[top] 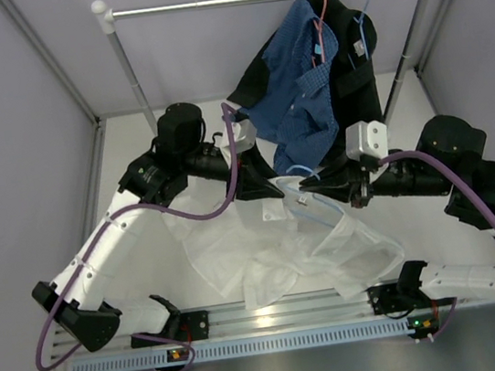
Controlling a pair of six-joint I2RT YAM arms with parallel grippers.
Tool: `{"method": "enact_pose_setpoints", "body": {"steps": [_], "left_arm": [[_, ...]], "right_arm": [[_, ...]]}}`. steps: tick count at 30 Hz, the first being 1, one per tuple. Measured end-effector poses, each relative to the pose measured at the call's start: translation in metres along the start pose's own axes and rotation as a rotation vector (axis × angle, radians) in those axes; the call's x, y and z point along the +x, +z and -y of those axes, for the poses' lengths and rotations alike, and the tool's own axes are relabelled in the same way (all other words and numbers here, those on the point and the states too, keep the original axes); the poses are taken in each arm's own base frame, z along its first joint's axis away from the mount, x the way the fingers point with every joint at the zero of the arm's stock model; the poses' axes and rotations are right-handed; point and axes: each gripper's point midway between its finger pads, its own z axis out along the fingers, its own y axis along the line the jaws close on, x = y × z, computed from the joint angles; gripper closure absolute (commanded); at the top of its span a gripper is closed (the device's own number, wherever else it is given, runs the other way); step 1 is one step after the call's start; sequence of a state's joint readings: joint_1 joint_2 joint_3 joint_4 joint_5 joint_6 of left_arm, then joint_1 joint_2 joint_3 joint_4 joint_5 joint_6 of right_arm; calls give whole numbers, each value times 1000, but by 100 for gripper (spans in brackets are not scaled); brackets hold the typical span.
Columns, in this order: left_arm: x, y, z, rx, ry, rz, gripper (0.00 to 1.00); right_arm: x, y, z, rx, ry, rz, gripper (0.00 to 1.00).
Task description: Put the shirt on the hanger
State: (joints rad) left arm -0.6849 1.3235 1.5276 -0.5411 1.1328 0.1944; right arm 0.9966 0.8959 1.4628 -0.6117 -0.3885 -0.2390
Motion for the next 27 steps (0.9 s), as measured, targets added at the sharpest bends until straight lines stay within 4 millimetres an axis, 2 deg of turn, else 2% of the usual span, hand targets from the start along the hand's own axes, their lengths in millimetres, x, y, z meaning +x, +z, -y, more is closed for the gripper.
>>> {"method": "enact_pose_setpoints", "body": {"steps": [3, 5, 6, 7, 8, 11, 15, 22, 25, 27], "left_arm": [[1, 2, 5, 25, 7, -3, 100], [0, 2, 8, 34, 24, -1, 100], [-1, 2, 8, 30, 33, -1, 100], [-2, 2, 7, 26, 41, 0, 100], [-3, 2, 6, 16, 49, -1, 100], [-3, -1, 1, -16, 50, -14, 100], [-9, -7, -7, -33, 58, -27, 100], [-14, -23, -18, -39, 64, -50, 100], [-12, -24, -11, -10, 61, -54, 100], [-11, -24, -5, 20, 56, -49, 100]], "right_arm": [[1, -1, 12, 66, 4, -8, 100], [-1, -4, 23, 129, 11, -5, 100], [-1, -5, 24, 139, 15, -6, 96], [0, -6, 26, 153, 24, -7, 82], [0, -7, 28, 170, 36, -8, 56], [0, -11, 36, 230, 54, 8, 38], [8, -33, 37, 296, 56, 12, 34], [15, -93, 21, 346, 15, -8, 34], [28, -101, 13, 325, 19, -62, 35], [38, -103, 12, 321, 18, -107, 39]]}}
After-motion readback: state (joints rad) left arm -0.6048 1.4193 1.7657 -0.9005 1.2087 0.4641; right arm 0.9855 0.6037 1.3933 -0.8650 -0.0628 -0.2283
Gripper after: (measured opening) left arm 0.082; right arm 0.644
